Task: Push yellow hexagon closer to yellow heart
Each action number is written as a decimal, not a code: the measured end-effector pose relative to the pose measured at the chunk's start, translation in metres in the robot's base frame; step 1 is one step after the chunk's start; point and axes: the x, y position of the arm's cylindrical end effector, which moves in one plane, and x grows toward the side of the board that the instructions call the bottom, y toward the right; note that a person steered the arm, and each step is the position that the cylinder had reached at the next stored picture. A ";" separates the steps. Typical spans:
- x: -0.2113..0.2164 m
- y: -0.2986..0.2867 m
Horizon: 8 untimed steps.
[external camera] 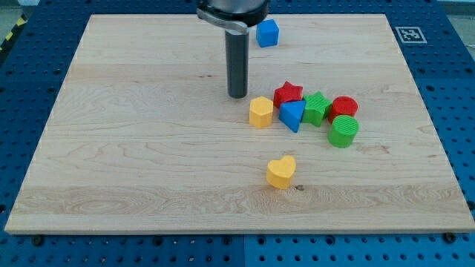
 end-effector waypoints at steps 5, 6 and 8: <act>0.057 0.013; 0.056 0.023; 0.089 0.031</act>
